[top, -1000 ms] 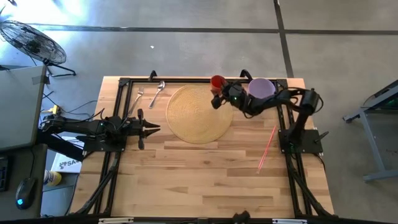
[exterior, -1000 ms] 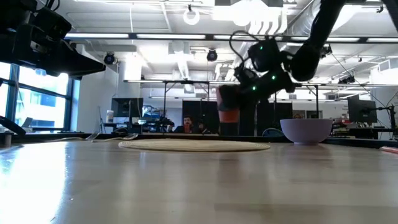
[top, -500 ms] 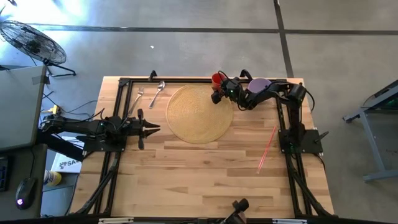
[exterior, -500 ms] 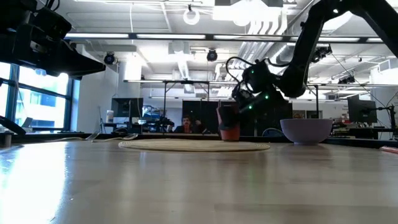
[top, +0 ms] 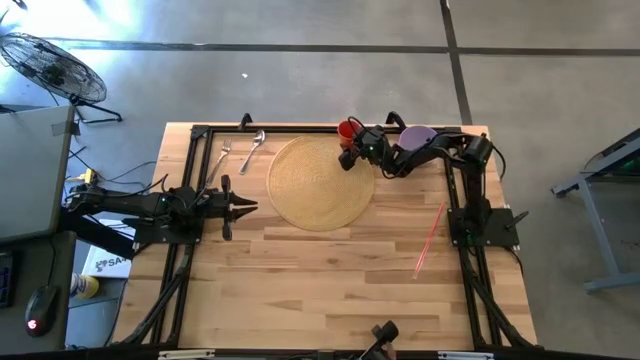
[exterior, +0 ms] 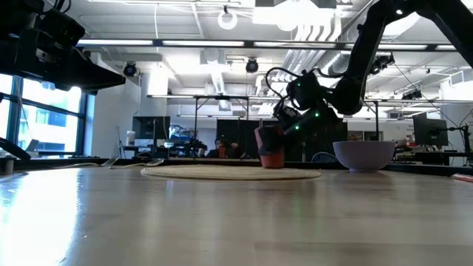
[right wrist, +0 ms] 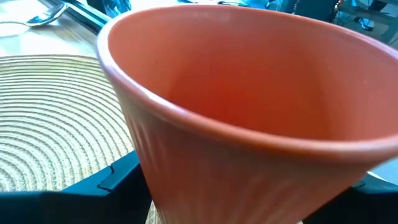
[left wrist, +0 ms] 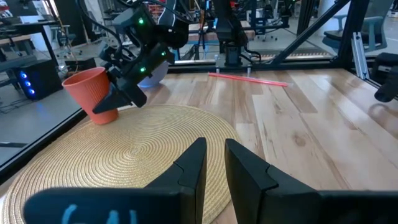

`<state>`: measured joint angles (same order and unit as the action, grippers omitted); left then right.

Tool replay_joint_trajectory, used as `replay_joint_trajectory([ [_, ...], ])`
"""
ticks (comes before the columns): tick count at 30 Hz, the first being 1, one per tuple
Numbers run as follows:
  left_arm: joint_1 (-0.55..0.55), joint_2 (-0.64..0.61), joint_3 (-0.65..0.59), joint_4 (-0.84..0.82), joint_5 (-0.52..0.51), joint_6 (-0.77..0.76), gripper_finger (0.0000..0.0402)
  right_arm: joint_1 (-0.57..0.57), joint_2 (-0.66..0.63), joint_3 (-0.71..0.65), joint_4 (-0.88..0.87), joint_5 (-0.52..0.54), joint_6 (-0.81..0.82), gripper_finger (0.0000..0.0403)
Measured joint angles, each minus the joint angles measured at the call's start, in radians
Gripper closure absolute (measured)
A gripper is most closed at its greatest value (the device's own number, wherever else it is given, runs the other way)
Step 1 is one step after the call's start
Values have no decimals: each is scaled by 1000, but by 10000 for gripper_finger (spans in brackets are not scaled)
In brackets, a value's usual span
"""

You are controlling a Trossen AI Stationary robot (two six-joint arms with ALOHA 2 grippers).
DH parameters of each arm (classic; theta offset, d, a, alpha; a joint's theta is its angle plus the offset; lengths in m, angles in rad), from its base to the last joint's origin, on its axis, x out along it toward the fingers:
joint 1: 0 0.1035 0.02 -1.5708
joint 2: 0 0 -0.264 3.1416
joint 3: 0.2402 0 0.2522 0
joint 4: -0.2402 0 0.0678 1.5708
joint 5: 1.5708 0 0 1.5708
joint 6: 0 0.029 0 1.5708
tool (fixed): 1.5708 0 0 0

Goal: Pick & Place Utensil
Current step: Put the orange cup on the brown mat

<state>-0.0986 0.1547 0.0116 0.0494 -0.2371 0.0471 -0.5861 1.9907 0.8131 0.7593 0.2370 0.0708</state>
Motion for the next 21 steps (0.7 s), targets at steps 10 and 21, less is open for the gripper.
replay_joint_trajectory([
  [10, 0, 0, 0, 0, 0, 0, 346, 0, 0, 0, -8, -4, 0, 80],
  [21, 0, 0, 0, 0, 0, 0, 346, 0, -18, -1, -54, -46, 6, 54],
])
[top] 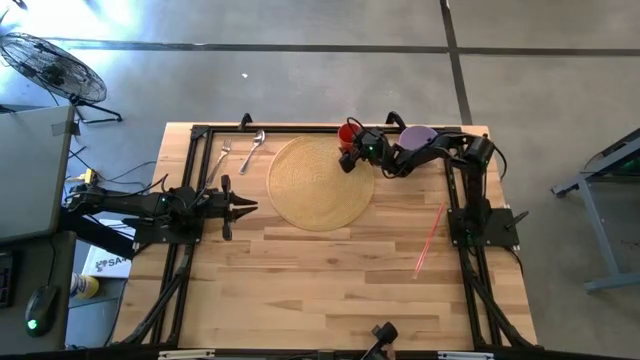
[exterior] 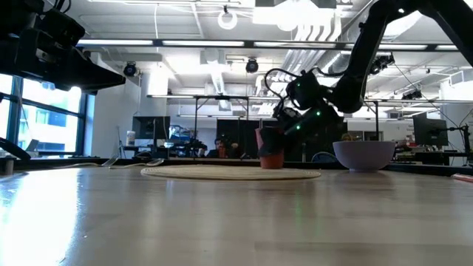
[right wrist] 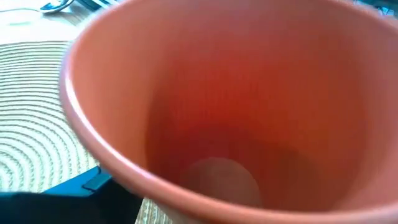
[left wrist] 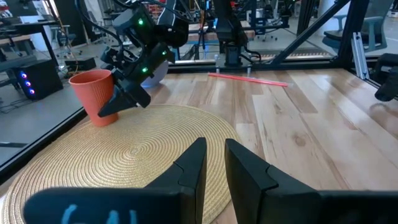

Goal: Pick & Place Utensil
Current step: Put the orange cup on the brown mat, then put the purple bowl on the brown mat to the bottom left of the orange cup

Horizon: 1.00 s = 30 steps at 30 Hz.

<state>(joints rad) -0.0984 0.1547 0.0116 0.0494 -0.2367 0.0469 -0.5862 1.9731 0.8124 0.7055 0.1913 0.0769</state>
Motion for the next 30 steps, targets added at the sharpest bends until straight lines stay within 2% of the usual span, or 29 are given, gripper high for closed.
replay_joint_trajectory([
  [9, 0, 0, 0, 0, 0, 0, 346, 6, -116, 0, -221, -5, -7, 49],
  [19, 0, 0, 0, 0, 0, 0, 346, 11, -189, 0, -451, -4, -15, 50],
  [30, 0, 0, 0, 0, 0, 0, 346, 49, -466, 0, -835, 10, 53, 50],
])
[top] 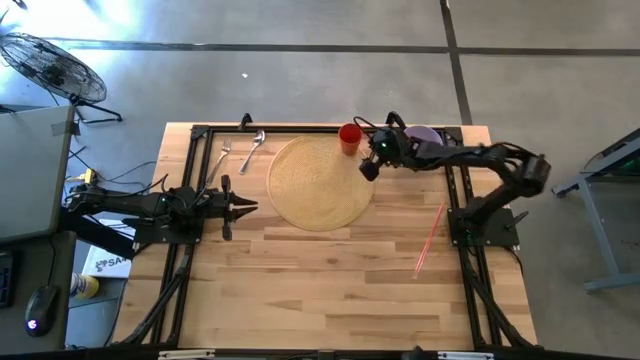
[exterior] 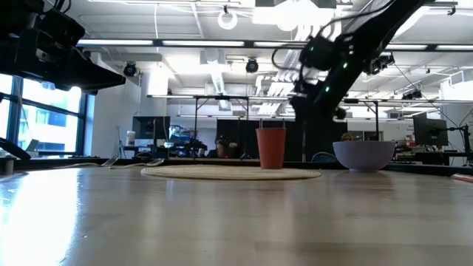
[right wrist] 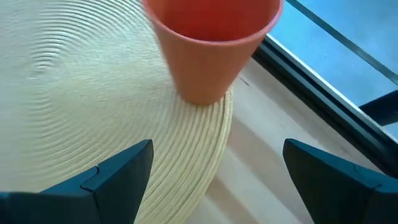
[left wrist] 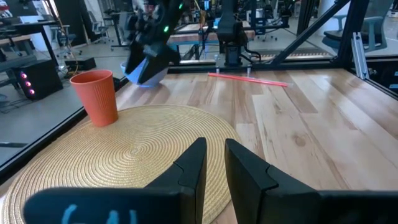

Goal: Pick & Place Utensil
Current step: Put the purple bowl on the brown mat to the bottom left of the orange cup

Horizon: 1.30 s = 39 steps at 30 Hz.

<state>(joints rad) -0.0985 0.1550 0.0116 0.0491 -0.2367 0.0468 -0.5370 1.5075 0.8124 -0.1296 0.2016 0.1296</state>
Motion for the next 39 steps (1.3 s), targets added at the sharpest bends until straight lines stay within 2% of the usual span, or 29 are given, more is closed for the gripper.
replay_joint_trajectory([
  [5, 0, 0, 0, 0, 0, 0, 346, 23, -147, 0, -148, 19, -1, 49],
  [11, 0, 0, 0, 0, 0, 0, 346, 21, -293, 0, -266, 195, -53, 50],
  [14, 0, 0, 0, 0, 0, 0, 346, 20, -337, 0, -320, 266, -15, 49],
  [18, 0, 0, 0, 0, 0, 0, 346, 20, -353, 0, -390, 289, 28, 50],
  [21, 0, 0, 0, 0, 0, 0, 346, 7, -338, -7, -413, 271, 61, 50],
  [28, 0, 0, 0, 0, 0, 0, 346, -101, -288, -11, -399, 84, 136, 50],
  [39, 0, 0, 0, 0, 0, 0, 346, -119, -283, -11, -397, 78, 133, 50],
])
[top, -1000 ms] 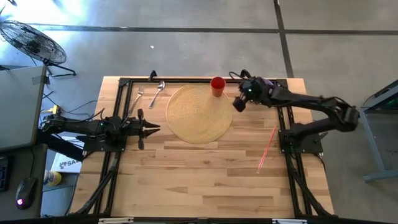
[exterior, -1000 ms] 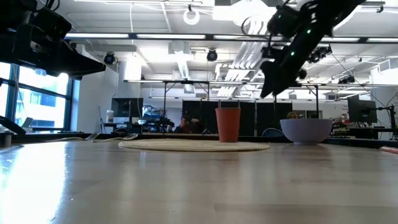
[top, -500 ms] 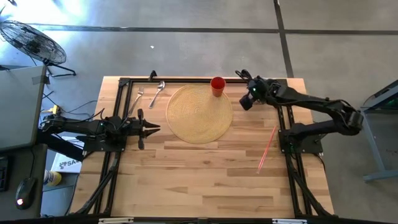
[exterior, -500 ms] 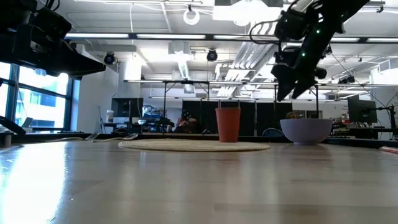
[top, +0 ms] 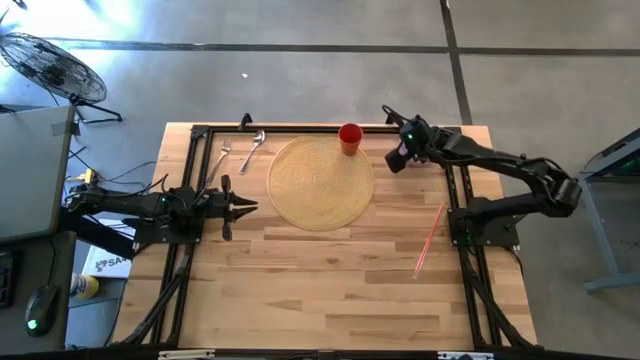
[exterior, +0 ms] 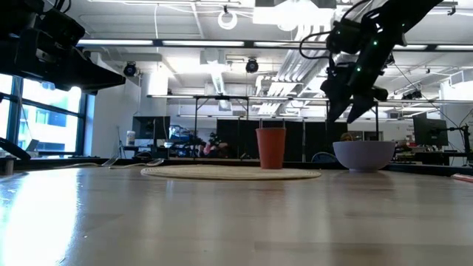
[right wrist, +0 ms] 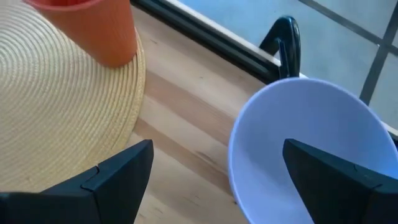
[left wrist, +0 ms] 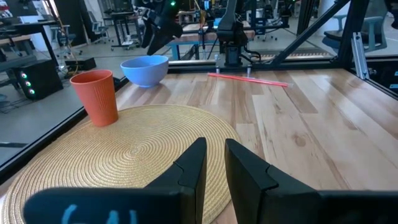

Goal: Pick & Place Utensil
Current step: Put the purple bowl on the brown mat to the bottom left of the orange cup

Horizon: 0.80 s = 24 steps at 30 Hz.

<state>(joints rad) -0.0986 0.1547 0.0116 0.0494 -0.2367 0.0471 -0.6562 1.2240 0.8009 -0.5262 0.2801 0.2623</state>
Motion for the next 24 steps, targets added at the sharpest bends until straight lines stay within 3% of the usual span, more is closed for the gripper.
replay_joint_trajectory([
  [7, 0, 0, 0, 0, 0, 0, 346, 12, 0, 0, -76, 18, 2, 50],
  [24, 0, 0, 0, 0, 0, 0, 346, 93, 0, 0, -75, 56, 47, 50],
])
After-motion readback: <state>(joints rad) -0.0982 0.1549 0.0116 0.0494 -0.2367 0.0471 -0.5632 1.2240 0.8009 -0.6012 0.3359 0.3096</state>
